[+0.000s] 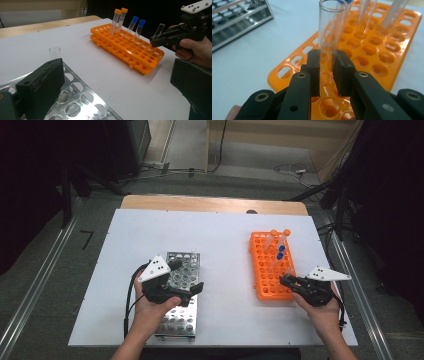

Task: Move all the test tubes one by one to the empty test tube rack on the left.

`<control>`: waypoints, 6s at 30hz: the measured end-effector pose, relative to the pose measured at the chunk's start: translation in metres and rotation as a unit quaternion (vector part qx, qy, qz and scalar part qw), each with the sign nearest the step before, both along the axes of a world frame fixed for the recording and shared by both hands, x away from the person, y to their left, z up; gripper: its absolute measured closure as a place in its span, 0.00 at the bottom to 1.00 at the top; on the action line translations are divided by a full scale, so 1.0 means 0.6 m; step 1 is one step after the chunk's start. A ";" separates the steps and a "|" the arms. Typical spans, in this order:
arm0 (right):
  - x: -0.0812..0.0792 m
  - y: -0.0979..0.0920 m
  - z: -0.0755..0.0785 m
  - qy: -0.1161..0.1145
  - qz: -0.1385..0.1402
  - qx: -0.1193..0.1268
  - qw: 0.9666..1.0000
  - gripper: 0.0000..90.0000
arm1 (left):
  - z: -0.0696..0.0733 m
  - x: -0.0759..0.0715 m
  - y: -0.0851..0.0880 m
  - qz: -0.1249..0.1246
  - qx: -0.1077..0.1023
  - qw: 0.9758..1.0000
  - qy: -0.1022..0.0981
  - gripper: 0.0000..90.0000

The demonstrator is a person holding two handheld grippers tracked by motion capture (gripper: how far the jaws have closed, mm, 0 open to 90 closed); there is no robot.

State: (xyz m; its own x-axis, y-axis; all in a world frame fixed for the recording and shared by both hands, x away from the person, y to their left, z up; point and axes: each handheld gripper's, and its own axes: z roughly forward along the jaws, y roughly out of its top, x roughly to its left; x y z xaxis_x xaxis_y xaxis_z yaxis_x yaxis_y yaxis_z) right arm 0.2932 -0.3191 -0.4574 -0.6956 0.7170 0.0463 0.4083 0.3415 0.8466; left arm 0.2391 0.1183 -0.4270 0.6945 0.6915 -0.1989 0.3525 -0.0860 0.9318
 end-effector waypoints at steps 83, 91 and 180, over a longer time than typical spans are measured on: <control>-0.046 0.110 0.028 0.001 0.139 0.051 0.989 0.26 | 0.019 0.032 -0.093 -0.087 0.033 0.995 -0.021 0.85; -0.028 0.063 0.026 0.002 0.108 0.063 0.992 0.05 | 0.024 0.056 -0.066 -0.058 0.026 0.998 -0.024 0.85; 0.045 0.018 0.023 0.037 0.009 0.024 0.999 0.01 | 0.006 0.065 0.005 0.018 -0.008 1.000 -0.006 0.20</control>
State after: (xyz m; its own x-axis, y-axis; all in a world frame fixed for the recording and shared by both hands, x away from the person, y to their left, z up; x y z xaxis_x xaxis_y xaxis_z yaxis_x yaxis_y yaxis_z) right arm 0.3205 -0.3082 -0.4434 -0.7016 0.7004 0.1311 0.4641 0.3095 0.8299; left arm 0.2781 0.1213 -0.4232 0.6715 0.7127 -0.2029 0.3446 -0.0579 0.9370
